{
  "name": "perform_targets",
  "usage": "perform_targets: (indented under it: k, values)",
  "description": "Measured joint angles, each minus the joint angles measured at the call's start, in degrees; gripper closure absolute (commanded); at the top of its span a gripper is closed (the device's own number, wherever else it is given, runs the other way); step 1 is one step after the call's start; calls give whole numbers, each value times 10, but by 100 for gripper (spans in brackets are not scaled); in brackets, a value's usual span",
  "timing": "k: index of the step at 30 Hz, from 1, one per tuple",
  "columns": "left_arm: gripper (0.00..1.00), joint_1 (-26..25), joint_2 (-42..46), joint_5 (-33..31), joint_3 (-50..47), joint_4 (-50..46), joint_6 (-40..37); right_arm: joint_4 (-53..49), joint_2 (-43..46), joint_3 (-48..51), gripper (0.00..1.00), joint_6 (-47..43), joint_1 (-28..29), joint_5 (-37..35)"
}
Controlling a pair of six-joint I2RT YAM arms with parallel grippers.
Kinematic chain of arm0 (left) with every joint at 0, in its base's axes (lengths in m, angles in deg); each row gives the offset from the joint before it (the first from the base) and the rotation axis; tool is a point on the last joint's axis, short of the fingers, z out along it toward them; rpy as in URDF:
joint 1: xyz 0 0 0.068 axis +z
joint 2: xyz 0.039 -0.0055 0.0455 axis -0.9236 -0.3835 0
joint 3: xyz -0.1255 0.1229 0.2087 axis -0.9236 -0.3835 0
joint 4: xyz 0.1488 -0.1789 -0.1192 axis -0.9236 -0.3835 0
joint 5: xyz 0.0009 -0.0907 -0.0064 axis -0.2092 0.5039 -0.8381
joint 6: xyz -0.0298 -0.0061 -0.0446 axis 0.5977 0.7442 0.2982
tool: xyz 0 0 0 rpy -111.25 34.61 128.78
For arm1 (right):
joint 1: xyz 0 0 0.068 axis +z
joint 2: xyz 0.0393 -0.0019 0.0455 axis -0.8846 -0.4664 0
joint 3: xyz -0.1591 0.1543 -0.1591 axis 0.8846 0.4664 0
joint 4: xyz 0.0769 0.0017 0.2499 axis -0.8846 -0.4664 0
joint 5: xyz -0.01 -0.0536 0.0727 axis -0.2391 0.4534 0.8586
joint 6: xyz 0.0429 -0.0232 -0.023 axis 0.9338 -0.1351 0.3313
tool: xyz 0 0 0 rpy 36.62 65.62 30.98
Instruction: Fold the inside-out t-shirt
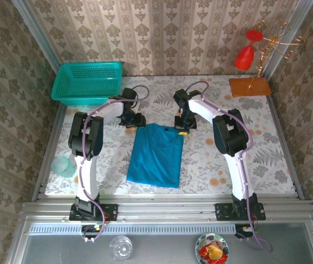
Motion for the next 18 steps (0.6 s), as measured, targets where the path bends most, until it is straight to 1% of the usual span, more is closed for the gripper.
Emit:
perform_targets:
  k: [2, 7, 18]
  values:
    - [53, -6, -1, -13, 3, -4, -3, 0, 0, 0, 98, 0, 0, 0]
    - [59, -15, -8, -34, 13, -14, -3, 0, 0, 0, 98, 0, 0, 0]
    - [76, -21, -15, -40, 24, -23, -3, 0, 0, 0, 99, 0, 0, 0]
